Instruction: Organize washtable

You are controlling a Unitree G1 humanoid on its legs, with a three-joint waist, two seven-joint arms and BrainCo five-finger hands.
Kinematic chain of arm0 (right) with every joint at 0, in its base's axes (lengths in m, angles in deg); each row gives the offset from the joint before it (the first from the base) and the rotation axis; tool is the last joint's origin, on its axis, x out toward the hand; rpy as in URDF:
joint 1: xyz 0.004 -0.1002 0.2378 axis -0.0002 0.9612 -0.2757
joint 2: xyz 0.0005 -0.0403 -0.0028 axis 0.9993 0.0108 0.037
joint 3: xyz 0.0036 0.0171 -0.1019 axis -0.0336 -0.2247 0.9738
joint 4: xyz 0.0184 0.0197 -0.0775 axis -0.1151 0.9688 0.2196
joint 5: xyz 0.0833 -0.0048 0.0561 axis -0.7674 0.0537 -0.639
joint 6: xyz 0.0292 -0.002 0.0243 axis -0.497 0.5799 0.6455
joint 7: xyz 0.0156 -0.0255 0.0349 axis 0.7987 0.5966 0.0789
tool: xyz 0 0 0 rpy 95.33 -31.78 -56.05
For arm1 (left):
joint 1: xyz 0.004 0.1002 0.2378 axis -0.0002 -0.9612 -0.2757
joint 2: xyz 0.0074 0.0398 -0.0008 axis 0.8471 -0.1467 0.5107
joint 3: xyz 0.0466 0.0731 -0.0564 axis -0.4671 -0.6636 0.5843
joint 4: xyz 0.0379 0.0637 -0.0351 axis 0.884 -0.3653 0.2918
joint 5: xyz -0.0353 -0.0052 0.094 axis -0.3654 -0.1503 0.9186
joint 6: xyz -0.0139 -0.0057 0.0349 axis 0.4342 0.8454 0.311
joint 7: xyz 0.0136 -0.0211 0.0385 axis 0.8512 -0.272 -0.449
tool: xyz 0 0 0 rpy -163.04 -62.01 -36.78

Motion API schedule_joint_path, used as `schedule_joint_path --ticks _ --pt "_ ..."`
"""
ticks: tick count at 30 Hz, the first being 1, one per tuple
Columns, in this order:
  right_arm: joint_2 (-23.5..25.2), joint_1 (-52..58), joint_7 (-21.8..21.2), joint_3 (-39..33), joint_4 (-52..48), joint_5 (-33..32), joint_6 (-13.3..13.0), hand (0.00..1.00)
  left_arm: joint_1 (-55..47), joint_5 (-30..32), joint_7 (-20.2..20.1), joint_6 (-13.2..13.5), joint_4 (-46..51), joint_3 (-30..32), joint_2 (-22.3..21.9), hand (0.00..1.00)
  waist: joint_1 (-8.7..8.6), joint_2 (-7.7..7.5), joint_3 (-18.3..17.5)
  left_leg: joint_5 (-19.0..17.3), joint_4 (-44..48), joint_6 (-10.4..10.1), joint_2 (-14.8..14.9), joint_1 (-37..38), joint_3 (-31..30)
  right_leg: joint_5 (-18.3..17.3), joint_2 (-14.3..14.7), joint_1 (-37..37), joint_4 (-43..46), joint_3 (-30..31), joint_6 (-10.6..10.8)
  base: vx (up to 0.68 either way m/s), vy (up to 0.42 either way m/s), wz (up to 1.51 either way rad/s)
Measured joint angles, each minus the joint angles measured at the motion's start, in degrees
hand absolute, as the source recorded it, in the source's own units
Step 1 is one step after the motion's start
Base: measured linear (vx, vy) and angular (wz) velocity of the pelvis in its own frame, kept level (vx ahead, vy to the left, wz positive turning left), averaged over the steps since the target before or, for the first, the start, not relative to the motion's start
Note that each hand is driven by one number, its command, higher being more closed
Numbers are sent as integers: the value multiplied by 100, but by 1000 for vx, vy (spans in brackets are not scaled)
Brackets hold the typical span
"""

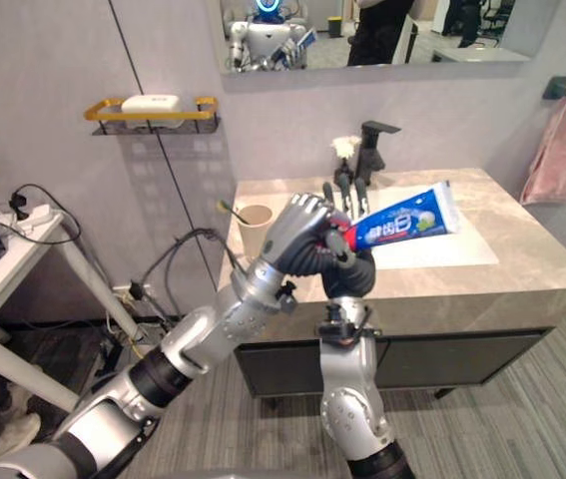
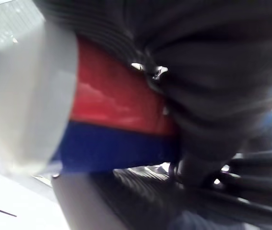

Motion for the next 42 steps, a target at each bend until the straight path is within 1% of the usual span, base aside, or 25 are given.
schedule_joint_path --ticks 8,10,14,20,23,31,34,37,41,42 --pt "-6 -3 15 -33 -1 5 5 0 0 -1 -2 27 -63 -12 0 100 -7 -72 -87 0 -7 0 -1 -2 18 1 4 -3 -37 16 0 0 0 0" --pt "-6 -3 15 -50 -1 5 14 0 0 -2 0 79 -115 -9 -2 100 -6 -84 -118 -1 -7 0 -3 -2 20 1 4 0 -42 18 0 0 0 0" --pt "-6 -3 14 -130 -1 9 104 0 0 -9 -5 114 -177 -7 0 100 -6 -81 -119 -1 -7 0 -3 -2 27 1 5 -3 -42 25 0 0 0 0" --pt "-15 -3 2 -169 -1 11 131 0 0 -9 -12 119 -199 -5 18 100 -6 -80 -120 -3 -10 -2 -3 -3 53 1 8 -24 -41 49 0 0 0 -1" --pt "-30 -3 -7 -244 -1 11 229 0 0 -9 -13 126 -266 2 19 100 -7 -80 -119 -4 -14 -2 -3 -6 67 1 10 -38 -41 66 0 0 0 -1" --pt "-168 -81 -46 -290 -2 8 241 0 -1 -9 -21 164 -273 57 23 100 -6 -78 -118 -5 -25 -2 -2 -5 77 1 14 -45 -41 81 0 0 0 0" --pt "-168 -97 -167 -419 -7 7 245 0 -2 -7 -36 186 -273 78 28 100 -6 -76 -117 -5 -36 -2 -4 -2 81 1 14 -49 -41 87 1 0 0 0" --pt "-183 -105 -269 -625 -66 2 247 0 -5 -1 -139 251 -273 80 138 100 -6 -65 -112 -5 -67 -2 -4 16 98 0 20 -56 -42 104 1 0 0 -1" --pt "-266 -106 -310 -675 -76 -8 247 0 -8 0 -163 277 -273 84 174 100 -7 -51 -102 -6 -99 -4 -6 49 141 -3 24 -61 -42 149 4 10 1 -6" --pt "-298 -105 -351 -723 -76 -13 267 0 -8 -1 -246 288 -269 110 172 100 -9 -44 -96 -8 -102 -5 -7 59 156 -6 23 -61 -43 162 8 23 0 -4"
